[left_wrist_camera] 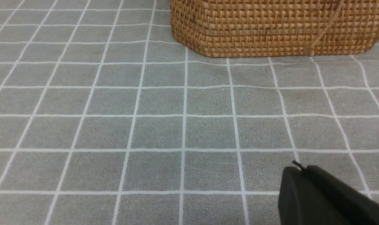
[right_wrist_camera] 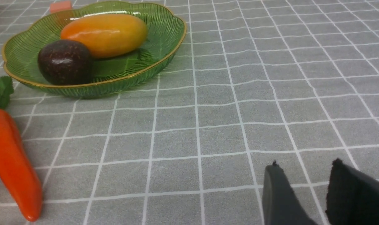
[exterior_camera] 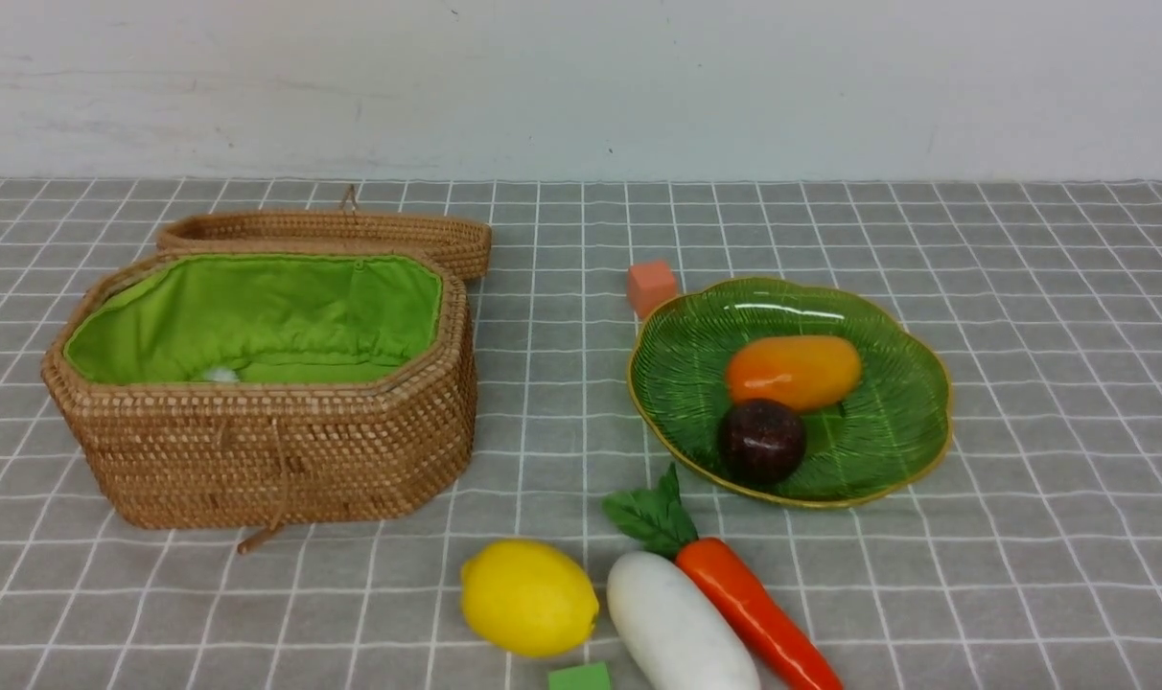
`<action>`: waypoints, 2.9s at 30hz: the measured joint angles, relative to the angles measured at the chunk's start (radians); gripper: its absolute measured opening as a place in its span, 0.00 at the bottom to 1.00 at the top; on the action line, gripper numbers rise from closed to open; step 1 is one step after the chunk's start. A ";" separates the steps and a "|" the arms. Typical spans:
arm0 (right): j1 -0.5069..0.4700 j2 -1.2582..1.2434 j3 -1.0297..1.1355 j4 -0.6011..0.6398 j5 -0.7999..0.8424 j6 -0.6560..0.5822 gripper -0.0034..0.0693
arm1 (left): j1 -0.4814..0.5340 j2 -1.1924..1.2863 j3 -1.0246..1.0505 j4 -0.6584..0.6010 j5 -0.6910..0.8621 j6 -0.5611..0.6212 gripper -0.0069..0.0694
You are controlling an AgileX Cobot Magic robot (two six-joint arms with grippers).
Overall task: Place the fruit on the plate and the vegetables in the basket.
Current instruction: Take a daikon with your right arm and place it on the basket on the left.
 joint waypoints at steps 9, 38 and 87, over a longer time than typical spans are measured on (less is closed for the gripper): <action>0.000 0.000 0.001 -0.025 -0.022 0.000 0.38 | 0.000 0.000 0.000 0.002 -0.001 0.000 0.09; 0.000 0.432 -0.668 0.035 -0.195 0.226 0.38 | 0.000 0.000 0.001 0.004 -0.003 0.000 0.14; 0.720 1.774 -1.132 0.184 0.318 -0.043 0.77 | 0.000 0.000 0.001 0.004 -0.004 0.000 0.21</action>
